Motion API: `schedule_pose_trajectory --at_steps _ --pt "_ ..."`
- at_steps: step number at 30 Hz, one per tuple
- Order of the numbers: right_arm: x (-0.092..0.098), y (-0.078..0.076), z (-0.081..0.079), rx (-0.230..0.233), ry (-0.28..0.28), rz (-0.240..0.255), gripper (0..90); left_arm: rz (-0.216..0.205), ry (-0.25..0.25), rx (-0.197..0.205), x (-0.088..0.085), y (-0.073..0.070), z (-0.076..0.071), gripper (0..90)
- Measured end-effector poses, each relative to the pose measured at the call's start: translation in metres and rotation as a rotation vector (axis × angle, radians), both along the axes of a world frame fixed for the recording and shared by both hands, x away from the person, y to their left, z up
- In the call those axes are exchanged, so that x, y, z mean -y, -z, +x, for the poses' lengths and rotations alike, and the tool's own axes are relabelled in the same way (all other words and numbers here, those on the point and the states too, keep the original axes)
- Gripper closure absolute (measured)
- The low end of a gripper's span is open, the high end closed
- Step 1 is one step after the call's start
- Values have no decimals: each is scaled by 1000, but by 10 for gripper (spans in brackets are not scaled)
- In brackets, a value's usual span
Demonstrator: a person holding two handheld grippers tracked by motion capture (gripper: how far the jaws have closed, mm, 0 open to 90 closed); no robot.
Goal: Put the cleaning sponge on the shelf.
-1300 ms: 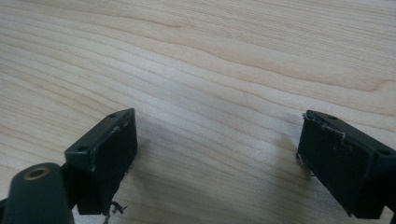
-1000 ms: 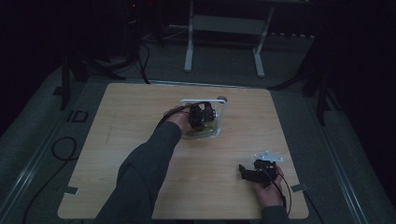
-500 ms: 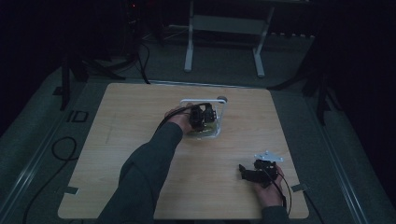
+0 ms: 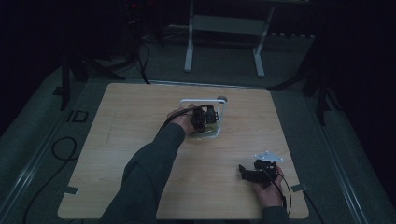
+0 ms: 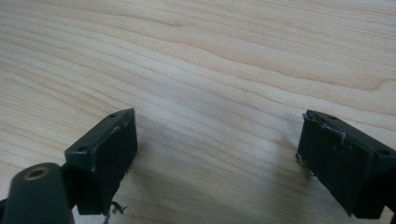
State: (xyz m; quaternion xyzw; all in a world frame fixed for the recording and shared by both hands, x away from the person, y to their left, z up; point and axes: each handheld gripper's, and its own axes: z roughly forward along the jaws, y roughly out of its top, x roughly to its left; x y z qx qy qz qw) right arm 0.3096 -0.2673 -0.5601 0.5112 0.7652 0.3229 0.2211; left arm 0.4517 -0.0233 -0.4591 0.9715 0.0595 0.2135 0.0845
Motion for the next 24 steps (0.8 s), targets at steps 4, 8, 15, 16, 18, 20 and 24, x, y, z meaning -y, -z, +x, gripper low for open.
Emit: schedule_pose_trajectory --at_steps 4,8,15,16,18,20,24 --pt "0 0 0 0 -2 -1 116 5 -3 17 0 1 1 713" --pt "0 0 0 0 -2 0 116 7 -7 32 1 2 2 712" --pt "0 0 -1 0 -2 0 116 24 -25 67 2 5 4 705" --pt "0 0 -1 0 -2 1 116 26 -28 75 2 6 4 703" --pt "0 0 -1 0 -3 1 116 25 -36 90 2 6 4 696" --pt "0 0 -1 0 -3 1 116 22 -38 107 2 6 4 683" --pt "0 0 -1 0 -3 1 116 17 -41 122 2 5 4 661"
